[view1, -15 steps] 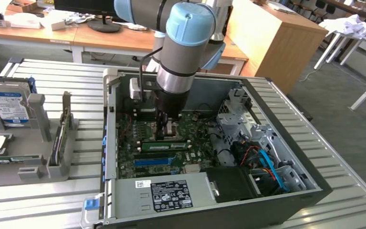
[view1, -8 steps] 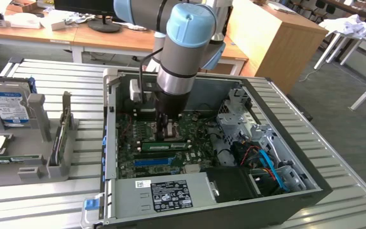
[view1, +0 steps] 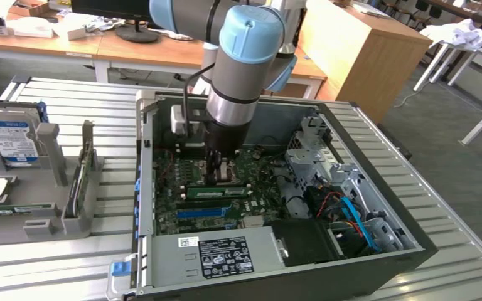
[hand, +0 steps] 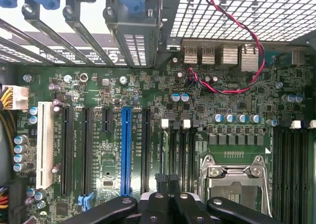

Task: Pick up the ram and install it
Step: 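Press down the ram until it locks into place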

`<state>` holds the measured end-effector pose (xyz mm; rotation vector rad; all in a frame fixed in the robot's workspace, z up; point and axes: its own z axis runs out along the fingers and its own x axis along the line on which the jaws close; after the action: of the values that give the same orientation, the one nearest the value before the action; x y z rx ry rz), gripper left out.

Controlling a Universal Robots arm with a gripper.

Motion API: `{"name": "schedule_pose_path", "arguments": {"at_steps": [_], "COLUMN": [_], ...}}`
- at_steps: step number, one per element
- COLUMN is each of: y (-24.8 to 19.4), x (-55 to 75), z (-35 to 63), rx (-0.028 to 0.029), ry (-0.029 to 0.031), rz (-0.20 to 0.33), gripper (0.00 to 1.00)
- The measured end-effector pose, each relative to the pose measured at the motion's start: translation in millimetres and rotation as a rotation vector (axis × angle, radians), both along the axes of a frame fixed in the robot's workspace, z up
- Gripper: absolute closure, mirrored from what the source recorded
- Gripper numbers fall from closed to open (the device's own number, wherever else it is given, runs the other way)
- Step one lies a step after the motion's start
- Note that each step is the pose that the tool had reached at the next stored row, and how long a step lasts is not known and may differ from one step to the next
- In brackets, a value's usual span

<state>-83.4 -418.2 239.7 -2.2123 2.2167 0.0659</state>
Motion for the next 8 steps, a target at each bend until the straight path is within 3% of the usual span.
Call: {"name": "schedule_pose_path", "arguments": {"at_steps": [8], "y": [0.0], "x": [0.0], "z": [-4.1], "rx": [-0.0001], "ry": [-0.0001], "rz": [0.0], "gripper": [0.89]}}
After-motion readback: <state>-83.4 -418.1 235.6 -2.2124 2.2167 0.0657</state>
